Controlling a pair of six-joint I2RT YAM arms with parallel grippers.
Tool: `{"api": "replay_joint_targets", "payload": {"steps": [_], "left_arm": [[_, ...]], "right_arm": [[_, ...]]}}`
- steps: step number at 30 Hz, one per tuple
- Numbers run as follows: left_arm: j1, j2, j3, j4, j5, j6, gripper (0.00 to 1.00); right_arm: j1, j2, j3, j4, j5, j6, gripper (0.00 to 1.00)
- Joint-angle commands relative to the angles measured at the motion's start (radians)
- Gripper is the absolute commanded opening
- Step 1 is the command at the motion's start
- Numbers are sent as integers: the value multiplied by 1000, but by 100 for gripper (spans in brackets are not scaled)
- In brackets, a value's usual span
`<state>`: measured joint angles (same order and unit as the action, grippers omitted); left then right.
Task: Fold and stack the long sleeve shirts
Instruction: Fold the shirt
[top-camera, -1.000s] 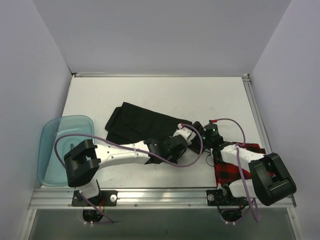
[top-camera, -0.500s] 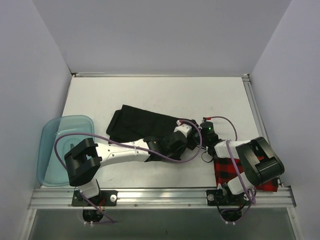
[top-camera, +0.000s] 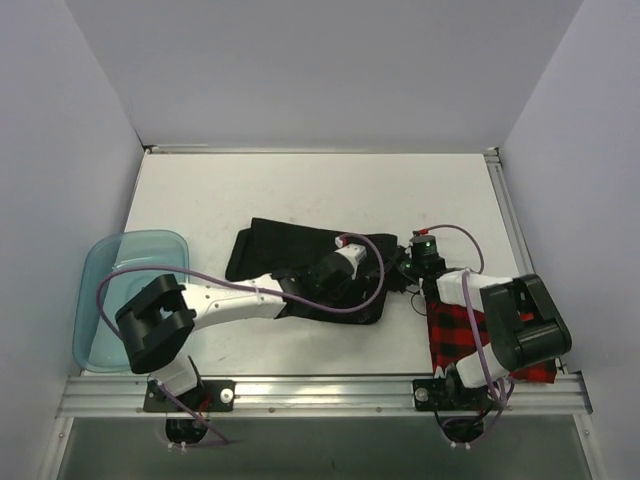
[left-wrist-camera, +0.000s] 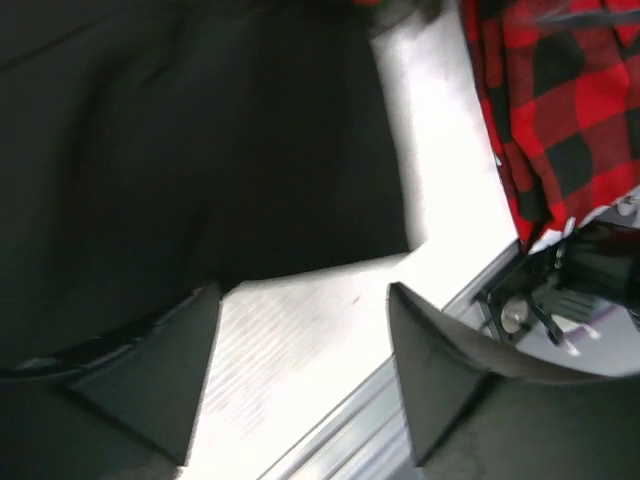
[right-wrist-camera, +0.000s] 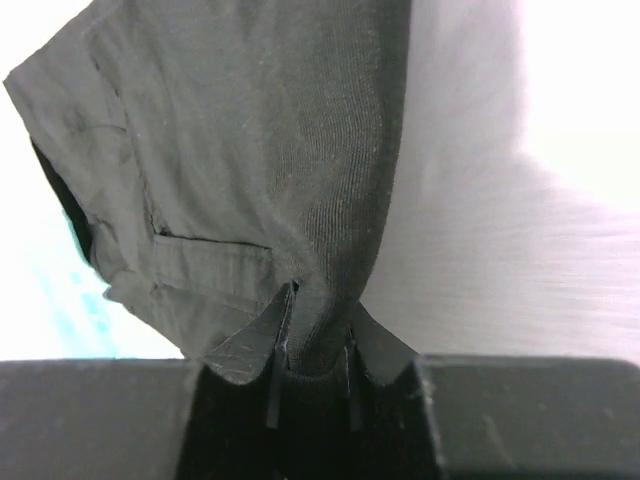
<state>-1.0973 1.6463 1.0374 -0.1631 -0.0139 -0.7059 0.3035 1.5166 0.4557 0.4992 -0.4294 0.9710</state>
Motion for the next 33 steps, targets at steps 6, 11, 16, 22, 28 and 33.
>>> {"api": "replay_joint_targets", "payload": {"steps": [6, 11, 16, 22, 28, 33], "left_arm": [[285, -347, -137, -102, 82, -6, 86], [474, -462, -215, -211, 22, 26, 81], [600, -403, -263, -175, 22, 22, 72], [628, -231, -226, -99, 35, 11, 68], [631, -97, -208, -24, 83, -3, 52], [574, -65, -247, 59, 129, -56, 44]], "right_arm": [[-109, -105, 383, -684, 21, -607, 0], [-115, -29, 573, -933, 46, -828, 0], [-109, 23, 721, -1076, 98, -922, 0], [-60, 43, 826, -1182, 231, -994, 0], [46, 71, 885, -1260, 476, -1026, 0], [109, 103, 940, -1309, 641, -1028, 0]]}}
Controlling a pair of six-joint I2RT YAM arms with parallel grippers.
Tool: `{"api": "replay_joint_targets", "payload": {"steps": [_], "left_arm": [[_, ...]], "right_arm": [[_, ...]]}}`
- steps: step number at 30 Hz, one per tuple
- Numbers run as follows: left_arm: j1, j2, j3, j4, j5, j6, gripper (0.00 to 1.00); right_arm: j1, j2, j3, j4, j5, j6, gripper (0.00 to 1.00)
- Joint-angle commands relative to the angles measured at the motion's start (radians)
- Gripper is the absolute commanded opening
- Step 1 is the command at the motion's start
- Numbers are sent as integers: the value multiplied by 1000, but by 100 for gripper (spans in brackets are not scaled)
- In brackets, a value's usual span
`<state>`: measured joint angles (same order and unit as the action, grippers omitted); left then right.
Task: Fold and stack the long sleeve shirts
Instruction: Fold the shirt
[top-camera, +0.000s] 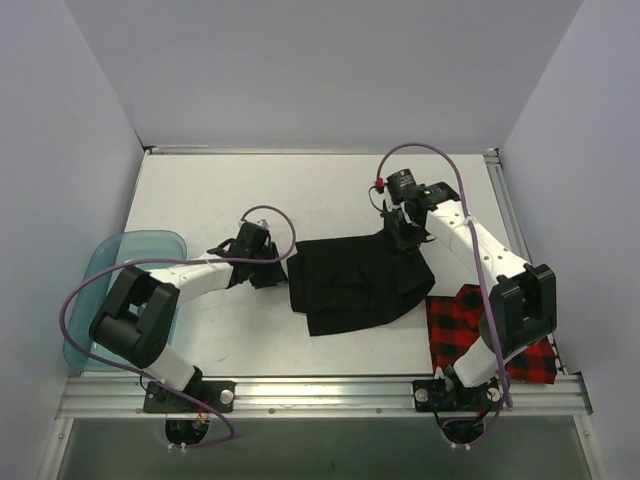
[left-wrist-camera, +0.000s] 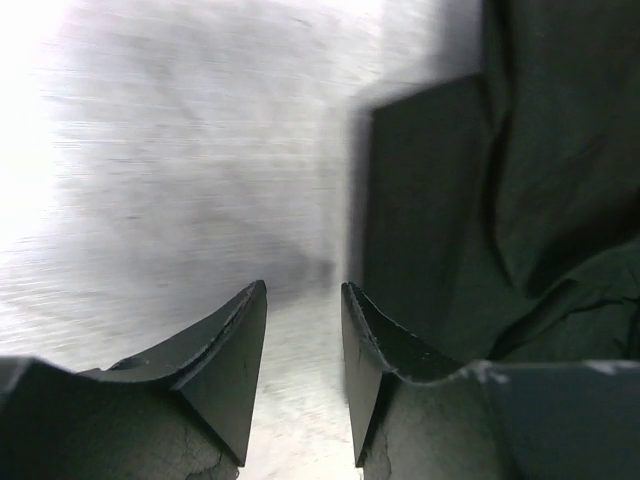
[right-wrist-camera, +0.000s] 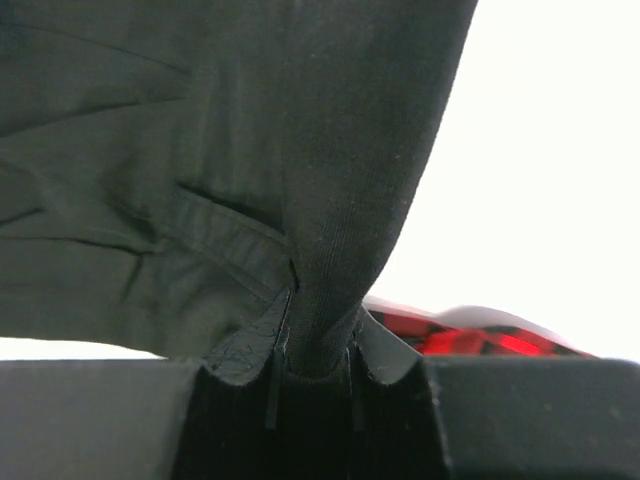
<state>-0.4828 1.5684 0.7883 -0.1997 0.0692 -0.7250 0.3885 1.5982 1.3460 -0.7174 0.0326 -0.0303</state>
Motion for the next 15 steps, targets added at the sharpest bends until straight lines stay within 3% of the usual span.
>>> {"api": "replay_joint_targets", "payload": {"steps": [1, 15], "left_arm": [[-51, 13, -3, 118, 43, -45, 44], [-99, 18, -118, 256, 49, -163, 39]], "right_arm": [[45, 26, 57, -100, 199, -26, 0], [280, 118, 150, -188, 495, -13, 0]]}}
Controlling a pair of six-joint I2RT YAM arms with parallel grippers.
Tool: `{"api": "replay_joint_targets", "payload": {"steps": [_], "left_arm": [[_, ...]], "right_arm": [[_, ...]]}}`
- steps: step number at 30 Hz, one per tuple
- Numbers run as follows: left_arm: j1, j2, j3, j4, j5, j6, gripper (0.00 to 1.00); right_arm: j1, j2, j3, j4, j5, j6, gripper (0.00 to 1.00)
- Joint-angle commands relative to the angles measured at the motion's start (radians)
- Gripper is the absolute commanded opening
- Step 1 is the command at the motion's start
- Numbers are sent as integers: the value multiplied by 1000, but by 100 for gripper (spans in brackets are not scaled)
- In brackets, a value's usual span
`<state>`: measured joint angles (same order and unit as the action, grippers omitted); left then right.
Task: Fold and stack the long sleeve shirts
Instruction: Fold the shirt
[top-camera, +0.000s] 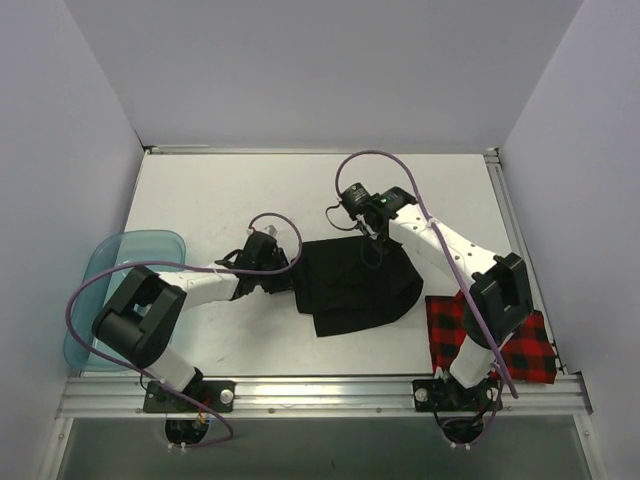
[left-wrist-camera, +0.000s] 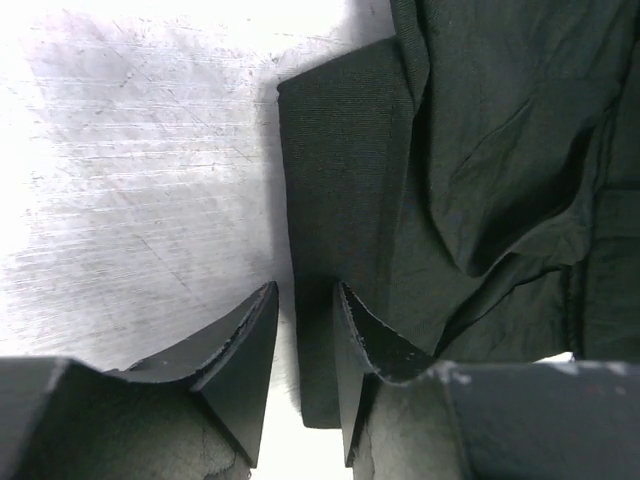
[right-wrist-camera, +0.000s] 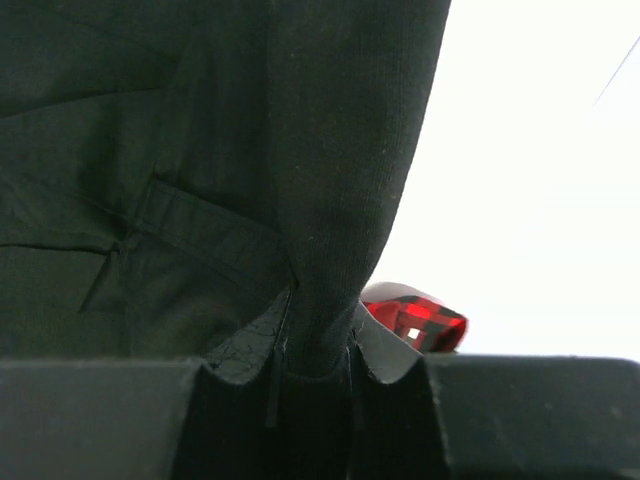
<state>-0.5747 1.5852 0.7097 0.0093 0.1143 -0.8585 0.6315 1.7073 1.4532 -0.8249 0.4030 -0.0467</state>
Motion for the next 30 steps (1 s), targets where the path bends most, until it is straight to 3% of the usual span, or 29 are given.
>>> {"api": "replay_joint_targets", "payload": {"steps": [1, 6, 13, 22, 30], "left_arm": [[-8, -11, -47, 57, -11, -34, 33], [-20, 13, -72, 105, -10, -85, 24], [-25, 48, -108, 175, 21, -122, 0], [-25, 2, -167, 207, 8, -171, 0], [-28, -36, -199, 215, -1, -200, 0]], "right_arm": [[49, 14, 48, -85, 129, 16, 0], [152, 54, 79, -95, 151, 74, 2], [264, 149, 118, -94, 178, 163, 4], [342, 285, 200, -94, 148, 293, 9], [340, 353, 257, -92, 209, 455, 9]]}}
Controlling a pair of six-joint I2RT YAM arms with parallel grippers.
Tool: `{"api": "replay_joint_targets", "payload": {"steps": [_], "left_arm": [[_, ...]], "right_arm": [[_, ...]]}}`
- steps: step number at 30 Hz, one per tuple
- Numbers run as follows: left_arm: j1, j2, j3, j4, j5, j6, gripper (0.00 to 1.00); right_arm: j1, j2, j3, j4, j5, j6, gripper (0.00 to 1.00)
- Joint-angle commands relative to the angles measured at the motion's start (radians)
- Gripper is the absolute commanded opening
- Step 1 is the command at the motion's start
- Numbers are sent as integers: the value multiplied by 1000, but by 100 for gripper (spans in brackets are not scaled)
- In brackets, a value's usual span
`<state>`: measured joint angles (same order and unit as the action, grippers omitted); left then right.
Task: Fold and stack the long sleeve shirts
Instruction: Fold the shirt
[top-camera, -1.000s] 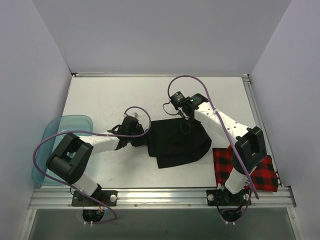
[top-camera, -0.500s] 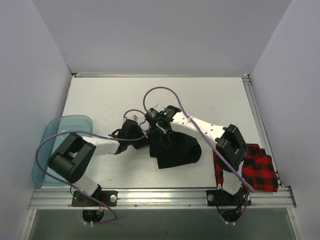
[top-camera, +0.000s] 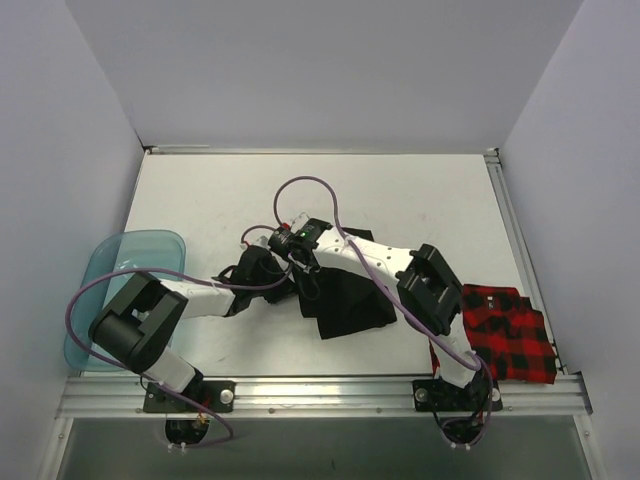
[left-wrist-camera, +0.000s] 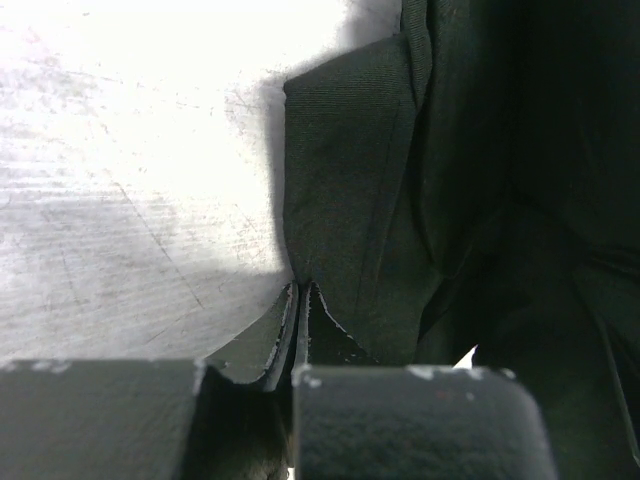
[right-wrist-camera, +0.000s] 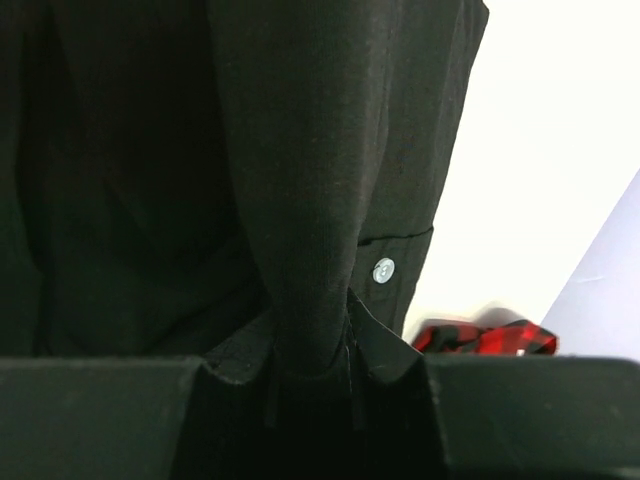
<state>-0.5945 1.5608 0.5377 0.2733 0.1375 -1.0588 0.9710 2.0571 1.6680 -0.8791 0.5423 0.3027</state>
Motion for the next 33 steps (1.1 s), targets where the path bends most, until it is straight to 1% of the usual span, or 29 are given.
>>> {"api": "replay_joint_targets", "payload": {"steps": [1, 6, 10, 14, 16, 17, 20, 23, 24, 28, 31, 33], "left_arm": [[-8, -11, -28, -51, -26, -3, 0], [-10, -10, -28, -46, -24, -6, 0], [-13, -2, -24, -43, -19, -10, 0], [-13, -4, -27, -40, -22, -12, 0], [-13, -4, -30, -40, -24, -13, 0], [-13, -2, -30, -39, -24, -15, 0], [-13, -1, -28, -39, -24, -18, 0], [-13, -4, -30, -39, -26, -20, 0], [-11, -8, -33, -40, -26, -21, 0], [-10, -21, -38, -43, -32, -27, 0], [-7, -25, -41, -45, -33, -27, 0], [-5, -30, -42, -43, -32, -30, 0]], "right_arm": [[-6, 5, 44, -38, 71, 116, 9], [-17, 8, 44, -35, 70, 127, 8], [-14, 21, 27, -8, 29, 131, 11], [-5, 25, 6, 15, -24, 130, 34], [-2, 6, -11, 25, -50, 128, 41], [3, -21, -16, 29, -86, 127, 47], [3, -83, -57, 64, -142, 137, 55], [0, -170, -95, 104, -217, 153, 57], [-3, -213, -106, 115, -264, 156, 57], [-12, -322, -184, 184, -353, 188, 58], [-25, -416, -257, 268, -427, 210, 57], [-34, -478, -327, 301, -432, 226, 55]]}}
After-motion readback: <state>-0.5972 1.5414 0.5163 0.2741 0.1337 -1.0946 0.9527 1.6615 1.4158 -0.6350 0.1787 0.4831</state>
